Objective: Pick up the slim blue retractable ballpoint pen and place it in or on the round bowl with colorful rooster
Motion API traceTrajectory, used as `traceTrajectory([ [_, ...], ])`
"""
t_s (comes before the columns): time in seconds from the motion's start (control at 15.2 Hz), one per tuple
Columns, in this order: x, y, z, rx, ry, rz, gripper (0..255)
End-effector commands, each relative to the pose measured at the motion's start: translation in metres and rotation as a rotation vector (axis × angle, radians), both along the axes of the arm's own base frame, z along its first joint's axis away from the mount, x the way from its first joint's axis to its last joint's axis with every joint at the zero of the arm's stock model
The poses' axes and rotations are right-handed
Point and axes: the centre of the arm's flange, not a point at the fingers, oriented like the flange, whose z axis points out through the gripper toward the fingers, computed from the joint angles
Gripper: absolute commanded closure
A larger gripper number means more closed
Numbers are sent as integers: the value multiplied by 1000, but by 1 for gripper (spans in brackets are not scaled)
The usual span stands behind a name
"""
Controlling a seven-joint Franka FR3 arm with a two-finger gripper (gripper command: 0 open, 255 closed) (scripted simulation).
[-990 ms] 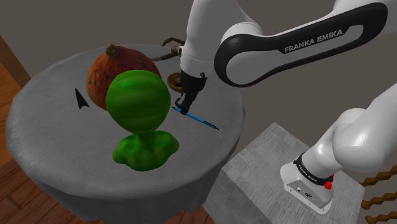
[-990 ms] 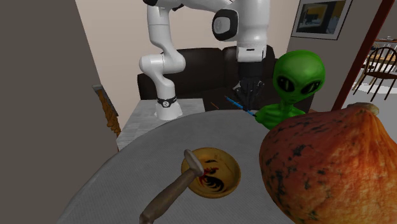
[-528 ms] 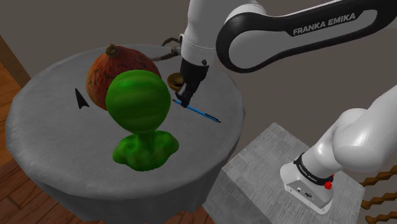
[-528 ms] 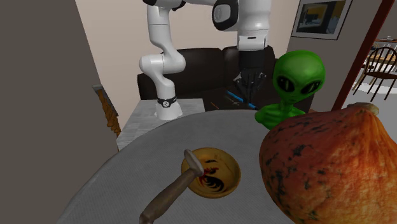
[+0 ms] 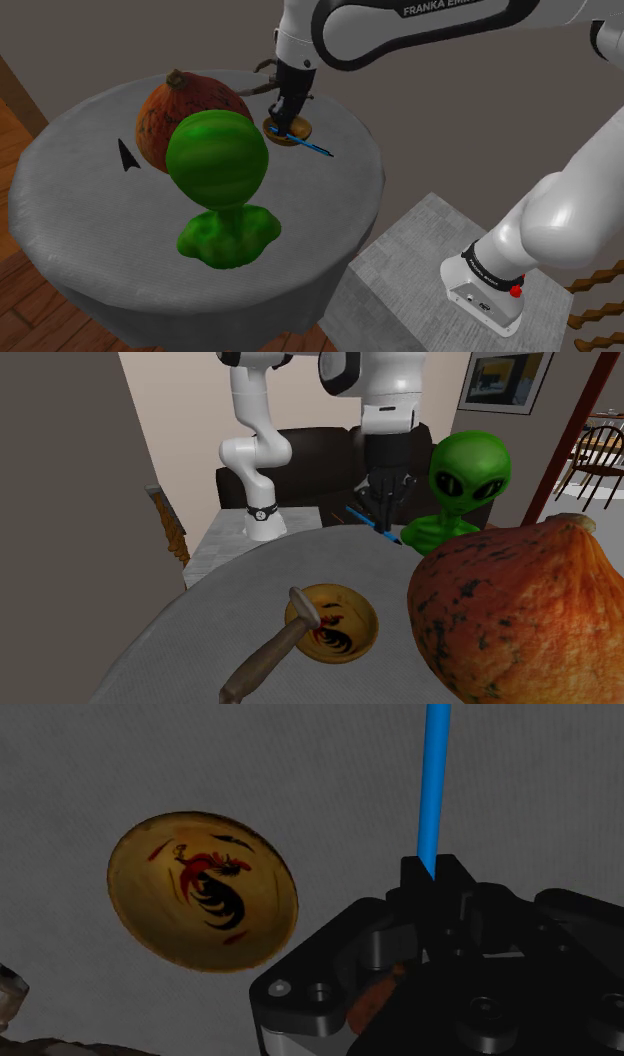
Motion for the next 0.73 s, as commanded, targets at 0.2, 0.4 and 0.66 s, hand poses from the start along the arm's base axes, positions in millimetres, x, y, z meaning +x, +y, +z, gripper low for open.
traceTrajectory([
  [0.2, 57, -31, 4, -1, 0, 1, 255],
  [0.4, 91, -49, 6, -1, 0, 1, 255],
  [0.66, 138, -74, 10, -1, 0, 1, 255],
])
